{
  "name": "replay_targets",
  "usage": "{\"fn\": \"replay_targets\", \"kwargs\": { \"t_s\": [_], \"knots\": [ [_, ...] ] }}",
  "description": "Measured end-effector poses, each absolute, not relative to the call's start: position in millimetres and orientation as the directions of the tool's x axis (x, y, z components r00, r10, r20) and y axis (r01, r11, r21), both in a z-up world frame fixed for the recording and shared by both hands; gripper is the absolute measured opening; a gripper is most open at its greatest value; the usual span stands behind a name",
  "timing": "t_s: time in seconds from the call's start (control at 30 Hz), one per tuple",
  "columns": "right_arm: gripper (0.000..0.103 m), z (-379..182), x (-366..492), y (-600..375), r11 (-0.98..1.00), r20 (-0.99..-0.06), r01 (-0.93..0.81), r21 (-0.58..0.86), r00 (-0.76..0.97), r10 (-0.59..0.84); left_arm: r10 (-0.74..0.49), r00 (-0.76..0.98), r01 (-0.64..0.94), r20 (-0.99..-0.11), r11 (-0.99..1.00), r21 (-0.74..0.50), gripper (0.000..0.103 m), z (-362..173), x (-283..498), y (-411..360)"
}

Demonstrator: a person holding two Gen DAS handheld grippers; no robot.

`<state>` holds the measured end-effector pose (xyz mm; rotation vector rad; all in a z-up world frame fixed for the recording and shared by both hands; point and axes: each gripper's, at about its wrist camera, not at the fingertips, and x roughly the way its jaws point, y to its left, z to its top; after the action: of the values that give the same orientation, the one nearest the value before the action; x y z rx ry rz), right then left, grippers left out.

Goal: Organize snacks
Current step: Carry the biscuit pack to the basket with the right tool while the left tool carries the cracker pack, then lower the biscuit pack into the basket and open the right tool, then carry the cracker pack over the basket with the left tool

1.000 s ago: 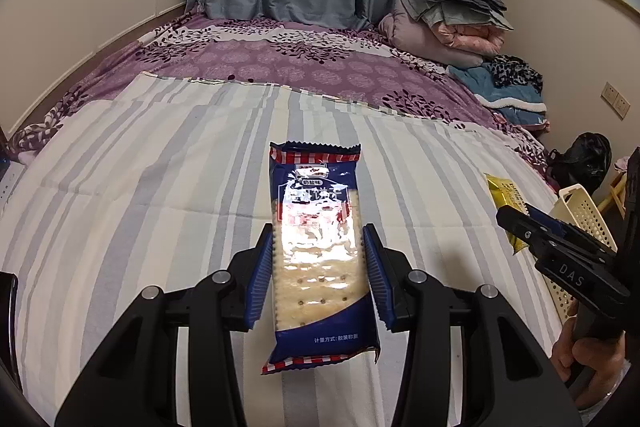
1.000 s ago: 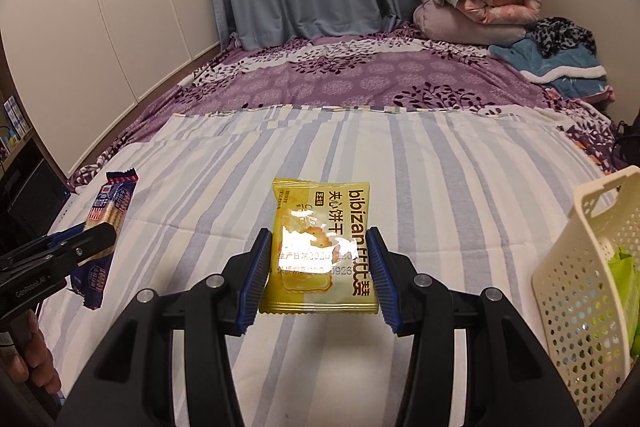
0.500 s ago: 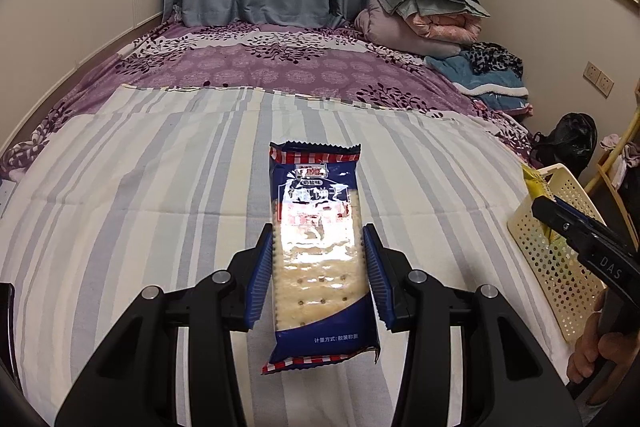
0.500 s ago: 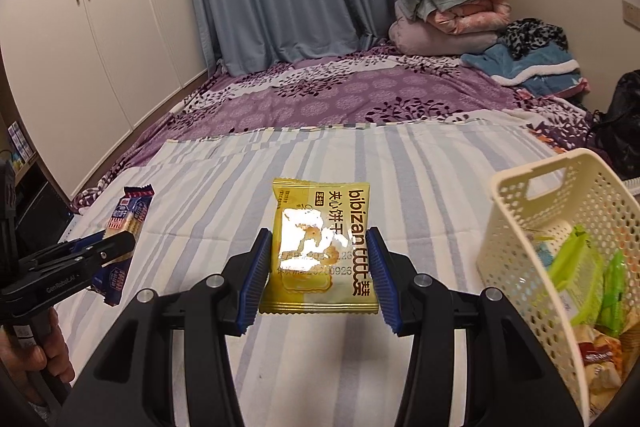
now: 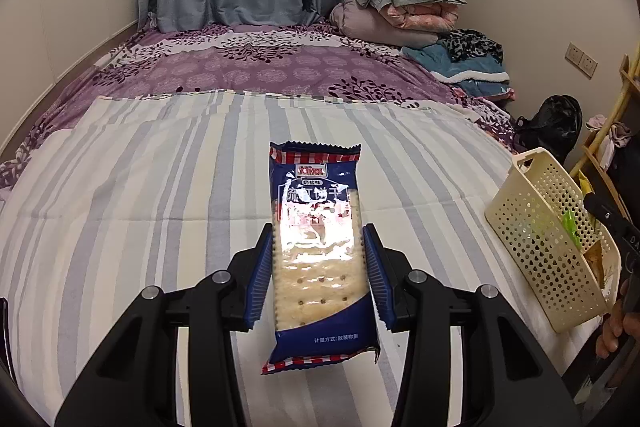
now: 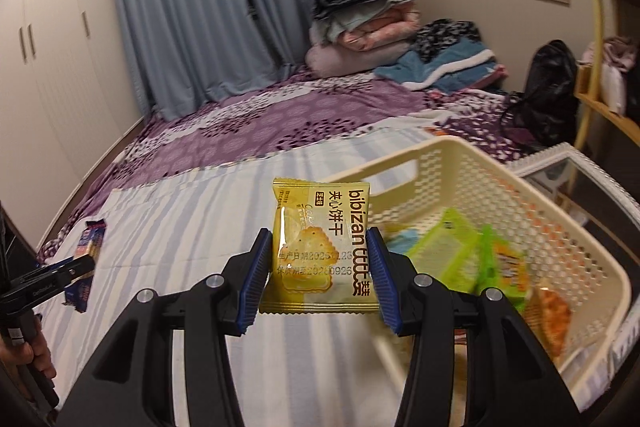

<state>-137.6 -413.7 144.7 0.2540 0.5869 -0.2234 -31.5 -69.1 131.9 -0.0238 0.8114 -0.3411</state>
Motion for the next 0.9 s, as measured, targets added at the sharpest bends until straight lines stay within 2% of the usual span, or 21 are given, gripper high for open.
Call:
{"fn": "replay_targets", "kwargs": {
  "t_s": [0.27,0.53,0.57,0.6,0.67,0.9],
  "knots": [
    [0.048,133,-158,-459,0.905,-0.597,0.389,0.173,0.772,-0.218,-0.321,0.629,0.320,-0.709,0.937,-0.140,0.045,135,-34,-87],
    [0.049,121,-160,-474,0.886,-0.624,0.414,0.209,0.754,-0.205,-0.330,0.622,0.346,-0.710,0.930,-0.129,0.045,138,-36,-100],
    [0.051,122,-159,-474,0.887,-0.625,0.414,0.202,0.752,-0.208,-0.330,0.621,0.347,-0.711,0.929,-0.128,0.045,138,-36,-101],
    [0.060,122,-159,-474,0.888,-0.627,0.416,0.198,0.750,-0.211,-0.331,0.621,0.349,-0.711,0.928,-0.128,0.045,138,-36,-101],
    [0.069,123,-161,-475,0.880,-0.623,0.425,0.214,0.753,-0.212,-0.333,0.620,0.352,-0.710,0.927,-0.128,0.045,138,-37,-103],
    [0.070,128,-173,-480,0.862,-0.596,0.449,0.235,0.767,-0.238,-0.346,0.612,0.373,-0.711,0.919,-0.126,0.045,140,-38,-113]
  ]
}}
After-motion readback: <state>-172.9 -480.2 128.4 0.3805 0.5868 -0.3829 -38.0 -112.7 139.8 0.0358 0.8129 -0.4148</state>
